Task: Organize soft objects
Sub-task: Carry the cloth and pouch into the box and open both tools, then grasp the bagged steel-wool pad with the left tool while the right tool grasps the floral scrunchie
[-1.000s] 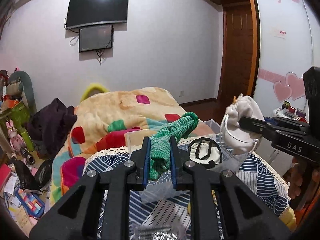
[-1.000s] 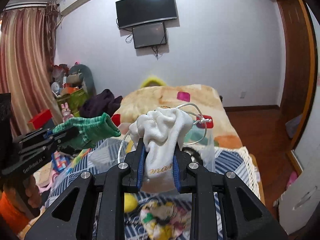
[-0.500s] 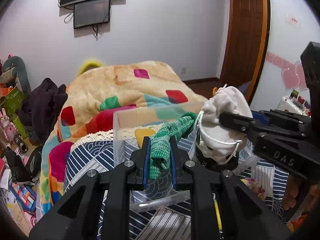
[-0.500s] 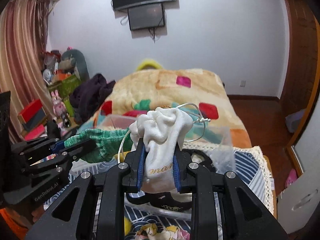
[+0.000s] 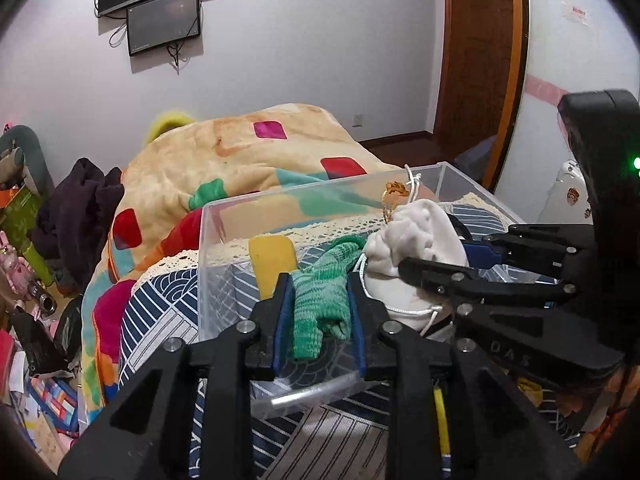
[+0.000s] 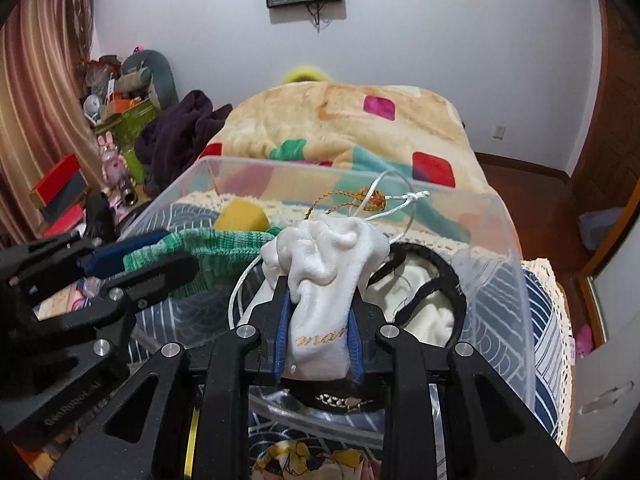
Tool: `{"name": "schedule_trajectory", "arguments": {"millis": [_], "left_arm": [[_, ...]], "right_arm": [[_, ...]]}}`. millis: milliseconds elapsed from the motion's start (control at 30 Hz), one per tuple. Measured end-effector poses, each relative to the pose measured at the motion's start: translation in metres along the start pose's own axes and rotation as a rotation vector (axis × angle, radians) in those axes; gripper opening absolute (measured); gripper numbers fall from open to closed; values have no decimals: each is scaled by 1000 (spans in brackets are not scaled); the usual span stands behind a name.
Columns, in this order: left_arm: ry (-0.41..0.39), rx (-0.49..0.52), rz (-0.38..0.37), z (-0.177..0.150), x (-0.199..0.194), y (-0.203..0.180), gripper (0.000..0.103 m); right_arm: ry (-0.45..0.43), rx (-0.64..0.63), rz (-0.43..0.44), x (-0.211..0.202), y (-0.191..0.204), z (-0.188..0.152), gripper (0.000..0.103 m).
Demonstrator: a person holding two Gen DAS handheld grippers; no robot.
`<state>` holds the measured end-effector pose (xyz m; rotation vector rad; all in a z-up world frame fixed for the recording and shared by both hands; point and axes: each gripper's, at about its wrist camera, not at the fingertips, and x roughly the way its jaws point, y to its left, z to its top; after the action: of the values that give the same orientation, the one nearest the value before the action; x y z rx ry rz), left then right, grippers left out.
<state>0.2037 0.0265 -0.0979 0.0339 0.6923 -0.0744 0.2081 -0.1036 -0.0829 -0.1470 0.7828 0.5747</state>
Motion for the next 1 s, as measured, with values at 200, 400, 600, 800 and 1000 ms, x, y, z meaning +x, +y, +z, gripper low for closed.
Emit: {"name": "schedule_trajectory", "arguments": {"millis": [200, 400, 600, 800, 1000], "left_arm": [[-27, -15, -2, -1, -14, 4, 49], [-83, -25, -19, 2, -42, 8, 59], [-159, -13, -12, 5, -79, 11, 80], [-146, -16, 1, -13, -96, 14, 96], [-77, 1, 6, -44, -91, 17, 96]], "right_arm": [[-7, -13, 3, -11, 3, -2, 38], [-73, -27, -5, -38, 4, -1, 50], [-173, -28, -10, -74, 5, 1, 67], [-246, -22, -13, -99, 3, -8, 84], [-198, -4, -15, -96, 0, -31, 84]]}}
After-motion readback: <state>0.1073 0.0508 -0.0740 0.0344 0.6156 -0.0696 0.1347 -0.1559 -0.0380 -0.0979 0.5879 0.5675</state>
